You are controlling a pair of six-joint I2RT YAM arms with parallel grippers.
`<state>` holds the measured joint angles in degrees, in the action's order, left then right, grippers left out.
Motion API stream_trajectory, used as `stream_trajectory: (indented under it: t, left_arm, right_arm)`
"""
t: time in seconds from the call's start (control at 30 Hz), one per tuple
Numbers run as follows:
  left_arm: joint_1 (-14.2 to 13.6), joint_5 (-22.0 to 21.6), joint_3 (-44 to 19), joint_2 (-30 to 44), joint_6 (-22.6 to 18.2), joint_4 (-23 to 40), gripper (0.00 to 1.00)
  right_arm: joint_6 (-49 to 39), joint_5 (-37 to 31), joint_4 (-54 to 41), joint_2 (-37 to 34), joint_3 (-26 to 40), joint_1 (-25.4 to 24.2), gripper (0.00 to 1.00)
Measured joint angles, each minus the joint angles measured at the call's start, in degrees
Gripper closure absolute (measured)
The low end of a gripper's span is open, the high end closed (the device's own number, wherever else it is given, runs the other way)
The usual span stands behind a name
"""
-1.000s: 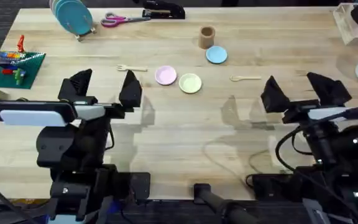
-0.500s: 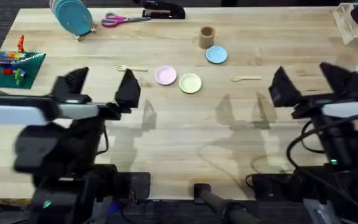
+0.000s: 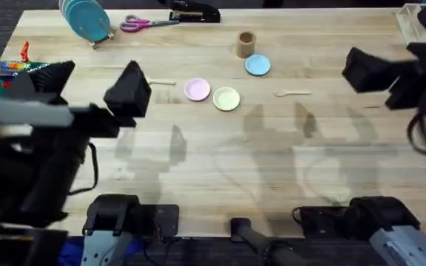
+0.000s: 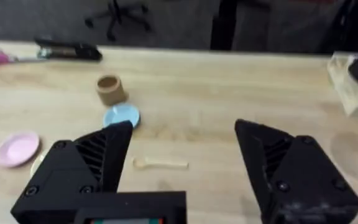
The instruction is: Pick up a utensil and set it on the pink plate, then put the other utensil in the container.
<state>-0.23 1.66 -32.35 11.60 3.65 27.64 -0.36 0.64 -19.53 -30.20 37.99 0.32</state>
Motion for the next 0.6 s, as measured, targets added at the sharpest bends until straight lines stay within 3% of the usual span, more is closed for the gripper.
stream_trajectory:
  t: [0.37,0.6]
  left_arm:
    - [0.0,1.63,-19.39,24.47,0.42,15.05,0.007]
    - [0.0,3.67,-33.8,39.48,-0.26,27.94,0.008]
  right_arm:
    - [-0.02,0.0,-25.57,-18.2,22.96,1.07,0.004]
    - [-1.84,0.02,-34.92,-26.86,31.11,5.42,0.004]
